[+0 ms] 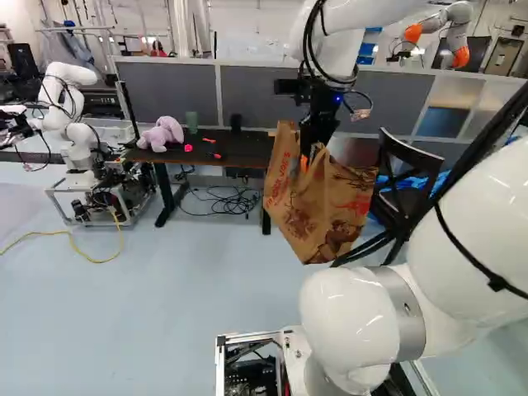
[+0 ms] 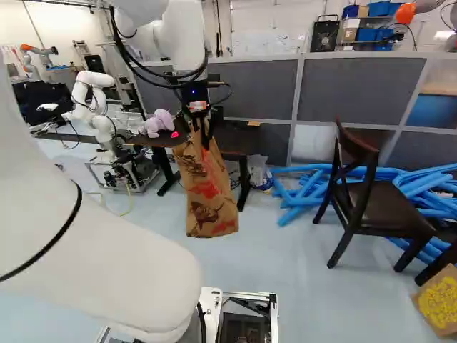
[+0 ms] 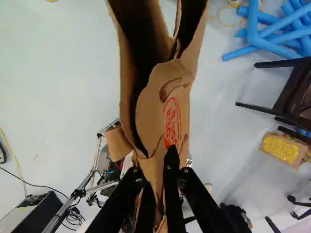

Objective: Pick up the bag on the ground and place it on the table

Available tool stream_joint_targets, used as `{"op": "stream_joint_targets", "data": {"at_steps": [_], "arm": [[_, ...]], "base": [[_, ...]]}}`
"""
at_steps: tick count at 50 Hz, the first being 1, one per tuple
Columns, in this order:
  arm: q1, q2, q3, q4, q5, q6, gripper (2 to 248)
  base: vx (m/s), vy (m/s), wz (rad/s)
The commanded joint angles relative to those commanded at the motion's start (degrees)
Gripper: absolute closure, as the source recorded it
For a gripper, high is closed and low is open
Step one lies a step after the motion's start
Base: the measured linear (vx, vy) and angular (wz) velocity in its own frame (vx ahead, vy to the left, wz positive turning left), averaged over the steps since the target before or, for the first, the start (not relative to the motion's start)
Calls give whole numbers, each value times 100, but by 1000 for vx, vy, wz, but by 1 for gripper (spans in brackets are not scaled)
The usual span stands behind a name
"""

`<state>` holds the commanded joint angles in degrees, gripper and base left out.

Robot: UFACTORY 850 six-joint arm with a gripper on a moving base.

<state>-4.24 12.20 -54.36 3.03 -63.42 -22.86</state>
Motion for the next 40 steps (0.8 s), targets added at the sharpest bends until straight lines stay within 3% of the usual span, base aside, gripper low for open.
{"op": "stream_joint_targets", "data": {"at_steps": [40], "arm": [[0,0,0,0,0,0,229]], "base": [[177,-9,157]]}}
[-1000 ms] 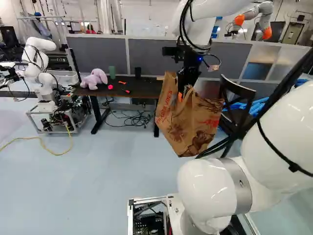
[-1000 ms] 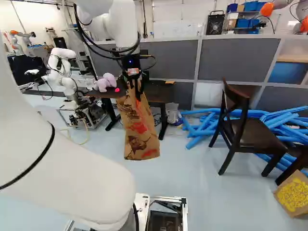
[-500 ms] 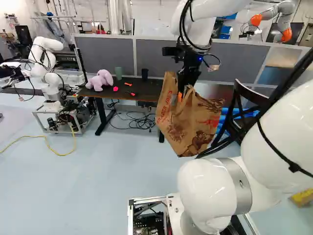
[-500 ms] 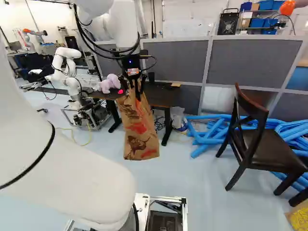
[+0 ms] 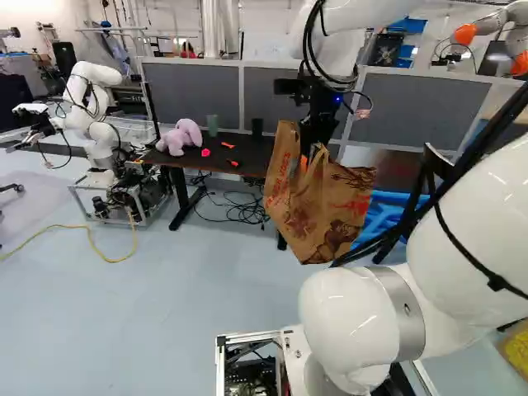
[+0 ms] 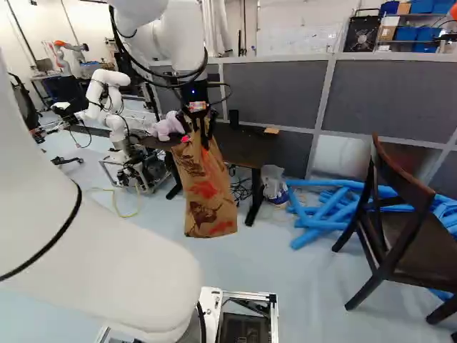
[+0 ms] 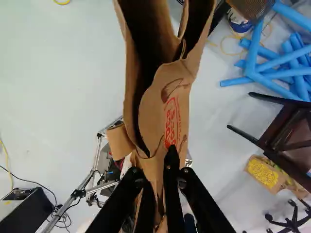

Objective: Pick up the bag on the ground and place it on the table

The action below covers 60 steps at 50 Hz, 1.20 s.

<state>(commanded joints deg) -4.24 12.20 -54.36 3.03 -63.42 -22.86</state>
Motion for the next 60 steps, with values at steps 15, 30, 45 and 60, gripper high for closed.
{"op": "stream_joint_targets", "data": {"at_steps": [15,30,45,60], "arm": [[0,0,0,0,0,0,229],[0,0,0,0,0,0,229],[0,0,0,0,0,0,229],[0,0,0,0,0,0,229]], "base": [[177,-9,159],[153,-35,31],[155,-60,-1],[181,-6,-3]]}}
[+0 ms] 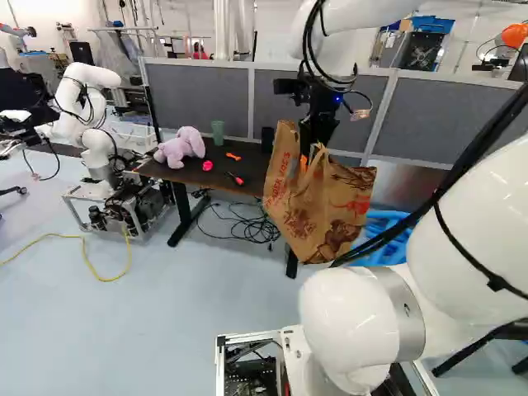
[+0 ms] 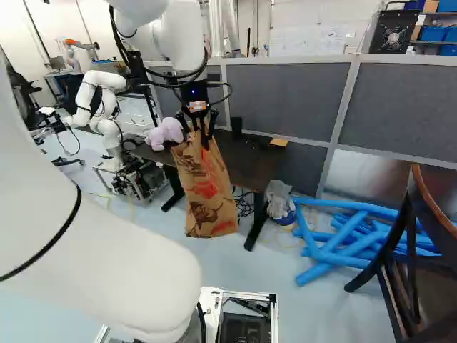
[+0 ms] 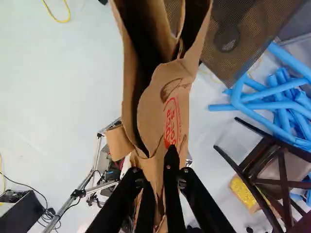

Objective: Pick up the bag on the ground and place it on the table

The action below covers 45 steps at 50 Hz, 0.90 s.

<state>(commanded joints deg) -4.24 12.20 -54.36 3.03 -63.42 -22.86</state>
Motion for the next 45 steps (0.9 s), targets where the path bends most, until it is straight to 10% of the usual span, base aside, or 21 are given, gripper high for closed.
{"op": "stream_joint_targets", "data": {"at_steps": [45], "arm": [[0,0,0,0,0,0,229]], "base": [[133,-34,0]]}}
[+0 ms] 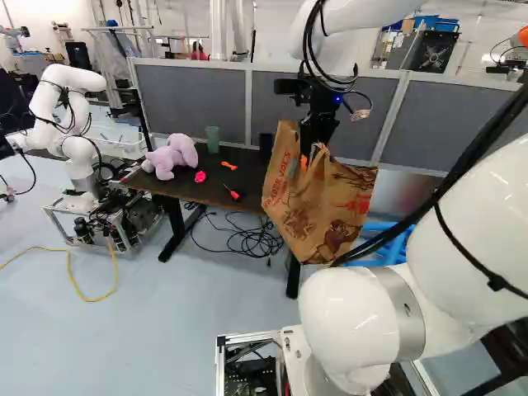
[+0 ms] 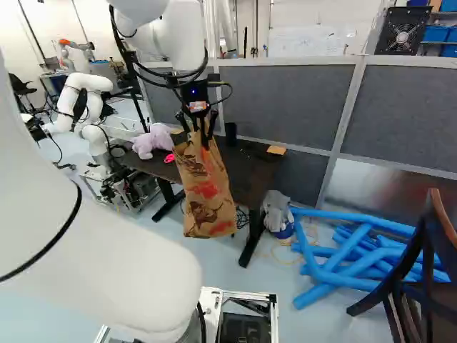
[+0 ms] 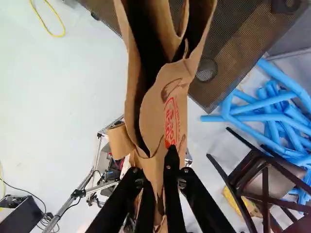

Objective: Pick up the bag on the ground and place it on the table

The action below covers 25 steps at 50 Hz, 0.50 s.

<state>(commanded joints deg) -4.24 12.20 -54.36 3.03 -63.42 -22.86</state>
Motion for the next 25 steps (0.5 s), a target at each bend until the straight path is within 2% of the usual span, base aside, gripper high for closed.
{"op": "stream_joint_targets", "data": {"at_steps": [12,14,25], "arm": [[0,0,0,0,0,0,229],[6,-93,-79,0,0,0,229],[16,-261,-224,0,0,0,229]], "base": [[149,-17,-8],[103,5,1],[10,-2,0]]}}
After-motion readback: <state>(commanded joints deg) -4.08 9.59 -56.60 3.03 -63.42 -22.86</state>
